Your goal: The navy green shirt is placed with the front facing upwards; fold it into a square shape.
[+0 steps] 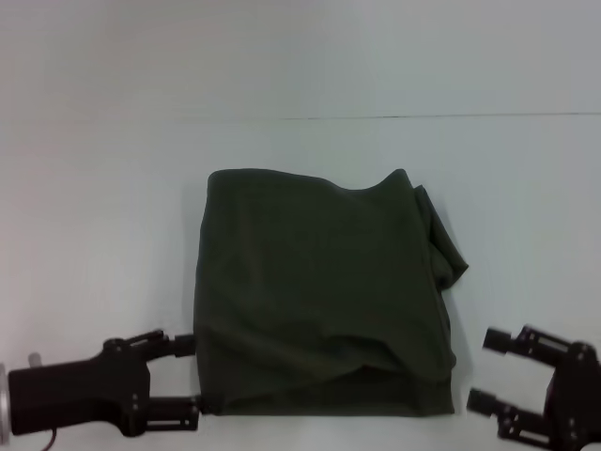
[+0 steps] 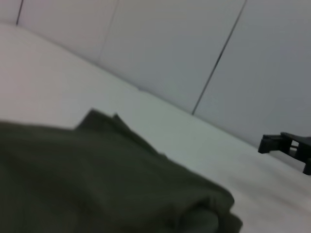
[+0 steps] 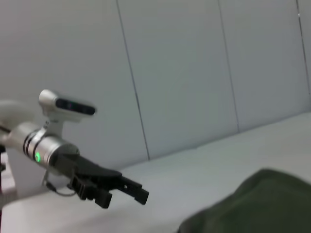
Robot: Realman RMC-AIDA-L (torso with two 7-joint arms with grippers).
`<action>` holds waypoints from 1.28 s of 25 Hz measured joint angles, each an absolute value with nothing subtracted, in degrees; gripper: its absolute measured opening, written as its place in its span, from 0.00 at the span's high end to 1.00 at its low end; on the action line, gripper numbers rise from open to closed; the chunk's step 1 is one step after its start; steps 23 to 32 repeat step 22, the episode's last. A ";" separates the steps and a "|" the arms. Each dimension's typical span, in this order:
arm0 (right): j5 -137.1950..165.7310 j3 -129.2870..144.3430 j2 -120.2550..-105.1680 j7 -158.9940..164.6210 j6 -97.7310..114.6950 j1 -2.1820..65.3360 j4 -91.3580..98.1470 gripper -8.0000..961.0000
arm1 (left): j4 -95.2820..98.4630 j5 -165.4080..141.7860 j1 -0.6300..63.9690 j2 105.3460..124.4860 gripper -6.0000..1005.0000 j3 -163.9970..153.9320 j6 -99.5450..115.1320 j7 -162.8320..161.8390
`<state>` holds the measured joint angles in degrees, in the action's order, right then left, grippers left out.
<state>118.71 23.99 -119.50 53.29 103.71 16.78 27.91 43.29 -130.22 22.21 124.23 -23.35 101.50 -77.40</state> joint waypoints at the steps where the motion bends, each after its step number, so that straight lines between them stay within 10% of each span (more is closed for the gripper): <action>1: 119.83 24.01 -119.50 52.33 102.83 16.59 27.06 0.18 | 42.90 -131.16 22.12 124.25 0.05 -23.33 101.23 -77.08; 32: 122.16 23.10 -119.69 45.36 93.30 16.12 20.95 0.18 | 41.18 -132.05 21.53 124.37 0.05 -22.76 101.10 -71.58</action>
